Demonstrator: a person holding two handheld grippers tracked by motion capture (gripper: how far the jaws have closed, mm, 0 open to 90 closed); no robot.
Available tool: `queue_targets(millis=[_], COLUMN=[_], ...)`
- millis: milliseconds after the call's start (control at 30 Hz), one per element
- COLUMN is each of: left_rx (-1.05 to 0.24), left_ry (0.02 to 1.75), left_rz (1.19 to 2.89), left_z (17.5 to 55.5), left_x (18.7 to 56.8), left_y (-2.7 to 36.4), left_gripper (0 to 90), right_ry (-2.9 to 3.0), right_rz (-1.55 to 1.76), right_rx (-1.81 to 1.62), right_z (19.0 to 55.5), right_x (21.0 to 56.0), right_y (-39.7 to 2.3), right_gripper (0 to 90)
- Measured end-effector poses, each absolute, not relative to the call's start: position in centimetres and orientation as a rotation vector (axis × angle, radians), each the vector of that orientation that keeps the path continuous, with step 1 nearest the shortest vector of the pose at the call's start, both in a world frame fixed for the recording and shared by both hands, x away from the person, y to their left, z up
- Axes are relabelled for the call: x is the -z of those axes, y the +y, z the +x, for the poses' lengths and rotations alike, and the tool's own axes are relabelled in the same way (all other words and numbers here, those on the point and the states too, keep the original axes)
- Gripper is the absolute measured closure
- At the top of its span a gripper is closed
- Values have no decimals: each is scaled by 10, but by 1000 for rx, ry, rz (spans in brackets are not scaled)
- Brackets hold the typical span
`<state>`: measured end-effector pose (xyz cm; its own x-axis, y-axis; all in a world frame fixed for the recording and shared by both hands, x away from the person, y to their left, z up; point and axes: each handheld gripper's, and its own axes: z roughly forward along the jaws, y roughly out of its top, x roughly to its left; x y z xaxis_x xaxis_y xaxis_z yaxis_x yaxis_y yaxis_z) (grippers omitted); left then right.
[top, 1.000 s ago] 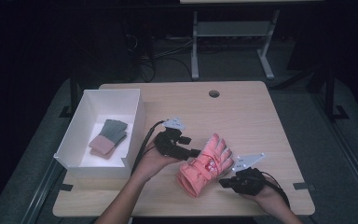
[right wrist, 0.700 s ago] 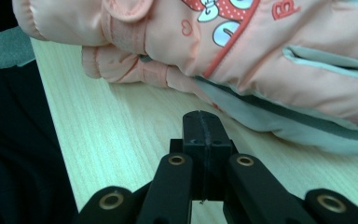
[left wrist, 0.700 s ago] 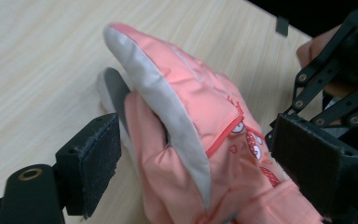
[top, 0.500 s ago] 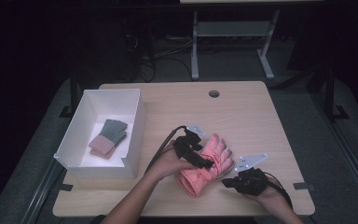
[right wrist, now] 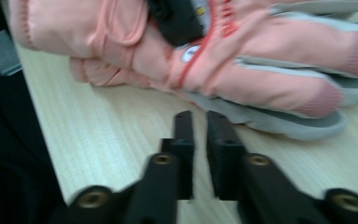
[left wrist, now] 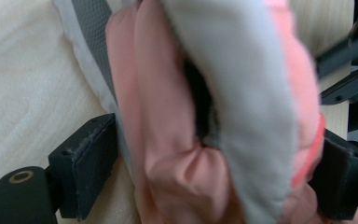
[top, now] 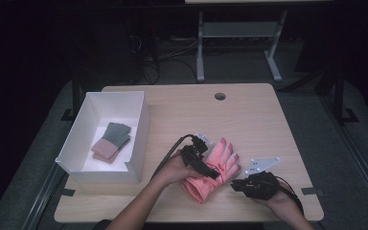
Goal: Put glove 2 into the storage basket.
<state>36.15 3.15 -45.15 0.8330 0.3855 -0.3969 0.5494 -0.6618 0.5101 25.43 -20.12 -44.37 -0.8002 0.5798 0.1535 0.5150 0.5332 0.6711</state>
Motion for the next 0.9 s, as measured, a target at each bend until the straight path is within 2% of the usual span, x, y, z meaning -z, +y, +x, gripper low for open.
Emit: queue_targets(millis=[100,233,467,633,900], left_rx=[364,379,460,470,489], left_ry=[677,667,673,646,671], left_rz=[2391,2406,2398,2392,2351], left_z=[361,360,365,364,365], left_x=[454,453,452,448,440], left_y=[28,27,30,30,38], left_gripper=[138,215,439,584,608], right_ry=[2660,2621,2552,2508,2488], right_rz=[982,996,1075,1104,1111], right_rx=[-1112,-1103,-1087,-1115,-1132], right_z=[254,254,258,262,262], right_x=[444,444,445,446,447], right_y=[-203,-205,-212,-218,-220], right_gripper=[644,479,190,139,137])
